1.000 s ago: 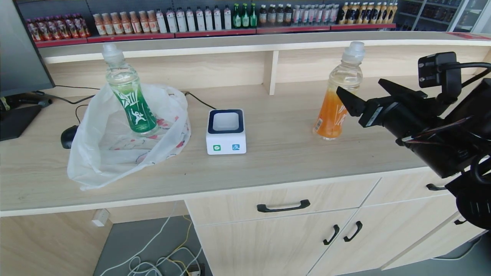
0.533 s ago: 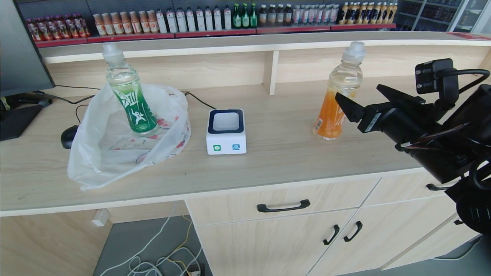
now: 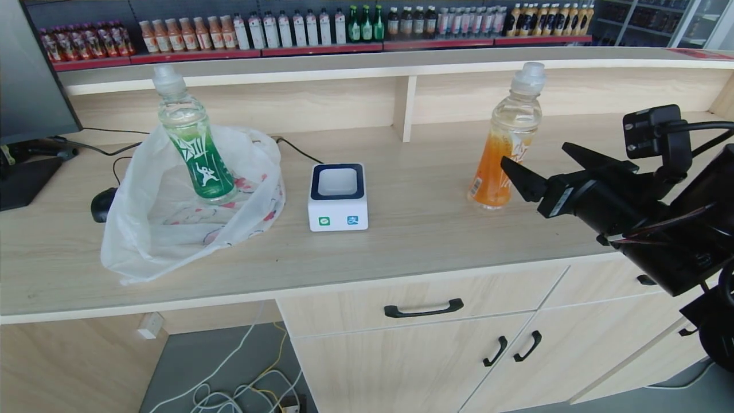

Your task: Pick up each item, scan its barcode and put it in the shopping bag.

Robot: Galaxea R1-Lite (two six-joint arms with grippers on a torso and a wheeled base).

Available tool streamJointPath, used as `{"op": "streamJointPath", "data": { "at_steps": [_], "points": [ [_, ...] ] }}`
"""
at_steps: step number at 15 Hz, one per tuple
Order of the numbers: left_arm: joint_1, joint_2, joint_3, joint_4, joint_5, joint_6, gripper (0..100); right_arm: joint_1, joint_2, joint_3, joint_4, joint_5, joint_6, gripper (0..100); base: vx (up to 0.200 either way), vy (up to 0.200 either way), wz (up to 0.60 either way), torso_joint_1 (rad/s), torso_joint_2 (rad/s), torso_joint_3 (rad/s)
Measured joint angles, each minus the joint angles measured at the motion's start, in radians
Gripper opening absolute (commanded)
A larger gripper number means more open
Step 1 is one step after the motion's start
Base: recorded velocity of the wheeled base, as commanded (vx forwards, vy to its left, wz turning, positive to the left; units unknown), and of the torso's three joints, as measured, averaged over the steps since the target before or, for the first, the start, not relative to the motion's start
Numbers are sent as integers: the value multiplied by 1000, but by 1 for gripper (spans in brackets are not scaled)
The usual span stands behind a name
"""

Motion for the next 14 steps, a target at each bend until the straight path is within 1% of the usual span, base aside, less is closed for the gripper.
{"op": "streamJointPath", "data": {
  "at_steps": [3, 9, 14],
  "points": [
    [0, 0, 0, 0, 0, 0, 100, 0, -2, 1, 0, 0, 0, 100, 0, -200, 0, 1, 1, 7],
    [1, 0, 0, 0, 0, 0, 100, 0, -9, 2, 0, 1, 0, 100, 0, 0, 0, 0, 0, 0],
    [1, 0, 0, 0, 0, 0, 100, 32, -5, -3, 1, -6, -3, 100, 0, 0, 0, 0, 0, 0]
  ]
}}
